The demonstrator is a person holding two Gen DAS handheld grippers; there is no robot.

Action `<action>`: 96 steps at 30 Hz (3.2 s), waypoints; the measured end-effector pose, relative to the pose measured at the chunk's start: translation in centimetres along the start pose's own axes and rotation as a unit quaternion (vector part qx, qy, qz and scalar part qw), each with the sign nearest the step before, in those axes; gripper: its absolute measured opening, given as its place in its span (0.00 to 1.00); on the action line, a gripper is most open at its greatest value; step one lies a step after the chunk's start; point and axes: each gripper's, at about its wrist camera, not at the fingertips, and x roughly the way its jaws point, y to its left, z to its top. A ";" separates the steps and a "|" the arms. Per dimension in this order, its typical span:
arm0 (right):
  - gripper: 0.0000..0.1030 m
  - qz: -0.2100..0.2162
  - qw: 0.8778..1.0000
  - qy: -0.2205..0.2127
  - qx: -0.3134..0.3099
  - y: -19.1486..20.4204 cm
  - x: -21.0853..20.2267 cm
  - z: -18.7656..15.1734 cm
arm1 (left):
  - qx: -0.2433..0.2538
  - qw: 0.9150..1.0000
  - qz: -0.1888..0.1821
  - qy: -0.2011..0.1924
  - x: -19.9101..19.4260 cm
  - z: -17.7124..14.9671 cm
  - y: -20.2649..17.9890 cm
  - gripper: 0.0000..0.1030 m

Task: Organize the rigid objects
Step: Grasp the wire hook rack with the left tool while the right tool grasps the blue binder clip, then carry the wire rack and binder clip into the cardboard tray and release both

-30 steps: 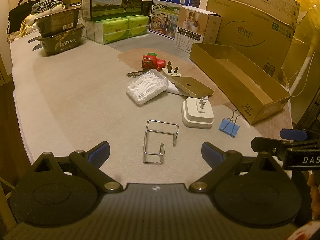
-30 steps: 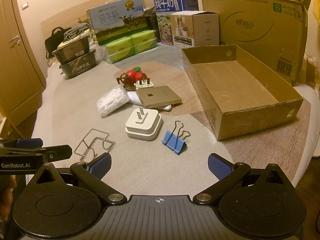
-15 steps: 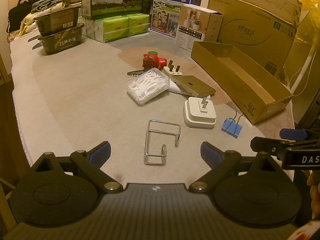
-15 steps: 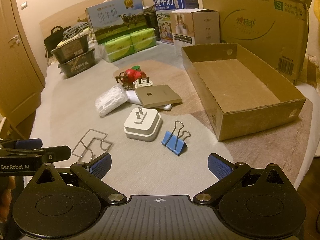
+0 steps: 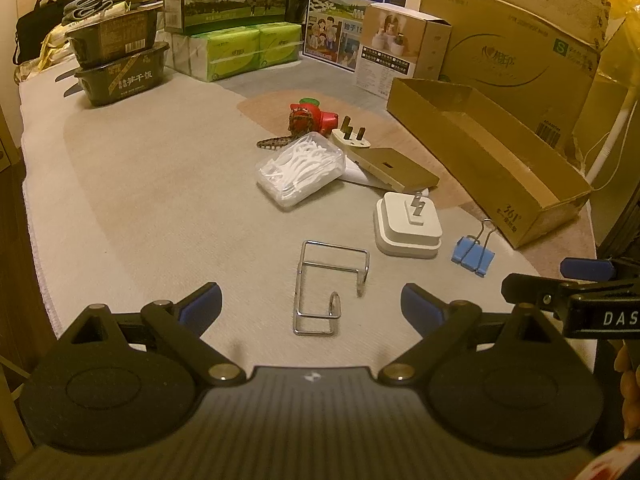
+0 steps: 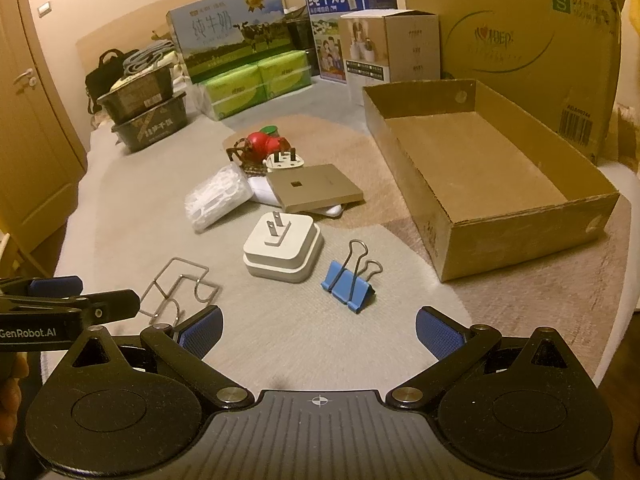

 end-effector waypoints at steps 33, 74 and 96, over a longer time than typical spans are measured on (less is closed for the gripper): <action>0.63 -0.022 0.999 0.013 0.039 -1.1 6.3 0.0 | 0.041 0.998 -0.036 0.026 8.2 1.3 -1.1 0.48; 0.55 -0.088 0.996 0.003 0.010 -1.1 6.0 -0.9 | 0.018 0.999 -0.045 0.019 7.4 1.3 -0.2 0.48; 0.39 -0.064 0.994 -0.084 -0.002 -1.8 1.0 1.5 | 0.057 0.996 -0.063 -0.022 4.1 3.9 -3.9 0.47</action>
